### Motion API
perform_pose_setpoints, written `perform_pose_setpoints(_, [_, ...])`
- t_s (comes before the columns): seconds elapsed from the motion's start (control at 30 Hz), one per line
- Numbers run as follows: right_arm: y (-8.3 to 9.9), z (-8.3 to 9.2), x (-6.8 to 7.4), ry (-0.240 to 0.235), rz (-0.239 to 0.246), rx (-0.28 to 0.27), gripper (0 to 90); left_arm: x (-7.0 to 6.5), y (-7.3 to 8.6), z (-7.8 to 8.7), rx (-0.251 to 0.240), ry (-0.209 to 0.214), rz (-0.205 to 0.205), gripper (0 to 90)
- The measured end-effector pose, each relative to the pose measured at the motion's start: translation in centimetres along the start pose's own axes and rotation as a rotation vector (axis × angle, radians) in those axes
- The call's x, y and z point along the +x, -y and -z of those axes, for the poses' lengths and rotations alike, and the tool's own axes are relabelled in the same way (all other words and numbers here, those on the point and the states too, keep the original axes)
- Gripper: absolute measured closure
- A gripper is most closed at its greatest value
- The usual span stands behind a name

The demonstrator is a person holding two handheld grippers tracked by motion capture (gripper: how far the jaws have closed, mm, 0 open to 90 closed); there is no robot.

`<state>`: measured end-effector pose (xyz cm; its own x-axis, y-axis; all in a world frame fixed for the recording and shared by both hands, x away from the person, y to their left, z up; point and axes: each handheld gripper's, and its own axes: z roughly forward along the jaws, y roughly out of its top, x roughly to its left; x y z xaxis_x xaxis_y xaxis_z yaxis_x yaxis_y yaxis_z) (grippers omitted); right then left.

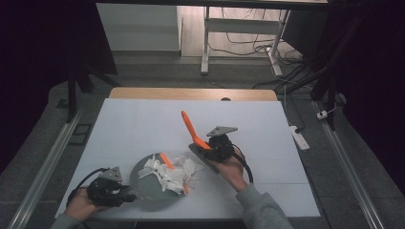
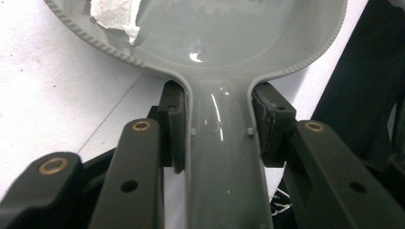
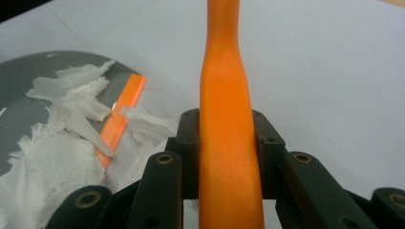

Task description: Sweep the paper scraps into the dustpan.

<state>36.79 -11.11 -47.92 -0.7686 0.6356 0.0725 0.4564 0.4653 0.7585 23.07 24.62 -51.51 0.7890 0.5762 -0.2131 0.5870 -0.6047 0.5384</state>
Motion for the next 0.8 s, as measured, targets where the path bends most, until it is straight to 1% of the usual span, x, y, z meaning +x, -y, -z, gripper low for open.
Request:
perform_pose_setpoints(0.07, [0.1, -0.2, 0.0, 0.008, 0.002, 0.009, 70.3, 0.0, 0.0, 0.0, 0.0, 0.0, 0.0, 61.3])
perform_pose_setpoints(0.23, [0.1, -0.9, 0.2, 0.007, 0.0, 0.024, 70.3, 0.0, 0.0, 0.0, 0.0, 0.0, 0.0, 61.3])
perform_pose_setpoints(0.33, [0.1, -1.5, 0.5, -0.005, 0.0, 0.041, 70.4, 0.0, 0.0, 0.0, -0.001, 0.0, 0.0, 61.3])
perform_pose_setpoints(0.57, [-0.4, -2.9, 2.2, -0.036, 0.031, 0.063, 70.4, -0.1, -0.1, -0.1, 0.001, 0.002, -0.003, 61.3])
perform_pose_setpoints(0.67, [-0.6, -3.4, 2.9, -0.064, 0.039, 0.07, 70.4, -0.1, -0.1, -0.1, 0.001, 0.002, -0.004, 61.3])
perform_pose_setpoints(0.73, [-0.7, -3.6, 3.5, -0.072, 0.051, 0.075, 70.4, -0.1, -0.1, -0.1, 0.001, 0.003, -0.003, 61.3])
perform_pose_setpoints(0.8, [-0.8, -3.8, 3.9, -0.092, 0.042, 0.072, 70.4, -0.1, -0.1, -0.1, 0.0, 0.004, -0.003, 61.3])
